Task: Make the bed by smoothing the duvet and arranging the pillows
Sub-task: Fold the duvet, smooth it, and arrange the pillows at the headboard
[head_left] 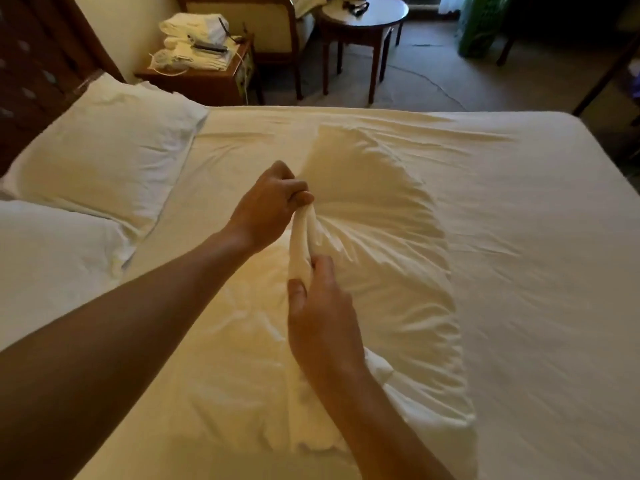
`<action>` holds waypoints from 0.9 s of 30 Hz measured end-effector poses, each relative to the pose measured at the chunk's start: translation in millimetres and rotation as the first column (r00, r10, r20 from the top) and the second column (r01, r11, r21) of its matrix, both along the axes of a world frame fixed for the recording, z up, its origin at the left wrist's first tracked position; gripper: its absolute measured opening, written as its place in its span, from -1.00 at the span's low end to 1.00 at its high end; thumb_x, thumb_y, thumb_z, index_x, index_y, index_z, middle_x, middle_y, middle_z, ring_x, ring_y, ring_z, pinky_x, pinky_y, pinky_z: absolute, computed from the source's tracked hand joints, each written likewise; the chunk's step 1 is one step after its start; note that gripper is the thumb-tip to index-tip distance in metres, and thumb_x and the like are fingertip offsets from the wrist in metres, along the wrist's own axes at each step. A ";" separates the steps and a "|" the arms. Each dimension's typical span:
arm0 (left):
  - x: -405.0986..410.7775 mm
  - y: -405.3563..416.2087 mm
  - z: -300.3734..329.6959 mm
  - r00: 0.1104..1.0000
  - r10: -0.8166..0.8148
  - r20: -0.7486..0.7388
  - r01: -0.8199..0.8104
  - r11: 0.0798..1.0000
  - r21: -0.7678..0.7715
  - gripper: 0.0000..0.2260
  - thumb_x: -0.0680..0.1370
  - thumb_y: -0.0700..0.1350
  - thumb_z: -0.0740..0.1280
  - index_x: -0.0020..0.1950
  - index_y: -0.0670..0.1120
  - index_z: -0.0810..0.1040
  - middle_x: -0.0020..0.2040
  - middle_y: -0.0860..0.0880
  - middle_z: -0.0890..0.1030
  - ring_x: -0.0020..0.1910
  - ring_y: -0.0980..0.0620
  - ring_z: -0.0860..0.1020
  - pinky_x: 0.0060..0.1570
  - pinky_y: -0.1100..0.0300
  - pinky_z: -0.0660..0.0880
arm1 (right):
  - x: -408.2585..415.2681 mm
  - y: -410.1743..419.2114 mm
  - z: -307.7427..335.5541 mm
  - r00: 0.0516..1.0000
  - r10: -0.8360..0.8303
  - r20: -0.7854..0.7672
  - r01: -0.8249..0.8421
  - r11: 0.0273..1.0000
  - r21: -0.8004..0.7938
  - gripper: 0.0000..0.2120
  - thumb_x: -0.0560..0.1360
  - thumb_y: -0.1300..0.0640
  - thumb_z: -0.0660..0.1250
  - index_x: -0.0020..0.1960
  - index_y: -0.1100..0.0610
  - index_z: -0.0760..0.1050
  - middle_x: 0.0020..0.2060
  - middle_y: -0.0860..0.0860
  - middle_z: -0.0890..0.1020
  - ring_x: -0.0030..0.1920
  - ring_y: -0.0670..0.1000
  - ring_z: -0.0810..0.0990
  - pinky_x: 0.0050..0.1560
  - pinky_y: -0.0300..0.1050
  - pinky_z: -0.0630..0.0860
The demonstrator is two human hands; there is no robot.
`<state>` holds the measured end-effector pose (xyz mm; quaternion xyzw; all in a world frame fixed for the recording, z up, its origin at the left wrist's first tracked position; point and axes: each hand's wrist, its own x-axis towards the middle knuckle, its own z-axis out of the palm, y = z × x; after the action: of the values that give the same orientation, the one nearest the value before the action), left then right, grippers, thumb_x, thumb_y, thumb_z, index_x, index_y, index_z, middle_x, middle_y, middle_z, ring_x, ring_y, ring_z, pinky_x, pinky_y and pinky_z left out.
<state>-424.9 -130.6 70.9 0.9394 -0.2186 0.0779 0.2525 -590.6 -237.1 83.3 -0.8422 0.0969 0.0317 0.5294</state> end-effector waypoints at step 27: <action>7.8 88.7 -160.7 0.870 0.450 -0.204 -0.386 0.877 0.286 -0.38 0.53 0.38 -0.10 0.57 0.30 -0.15 0.63 0.04 -0.14 0.58 -0.26 -0.12 0.47 -0.34 -0.12 | 151.0 -37.2 -127.8 0.972 0.218 0.087 -0.120 0.778 -0.617 -0.39 0.53 -0.34 0.02 0.52 -0.14 0.25 0.50 -0.04 0.33 0.50 0.10 0.25 0.46 0.15 0.18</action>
<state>-417.1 -41.8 -89.8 0.9893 0.0192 -0.0215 0.1427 -439.6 -274.3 -44.4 -0.9724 -0.0149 -0.0184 0.2320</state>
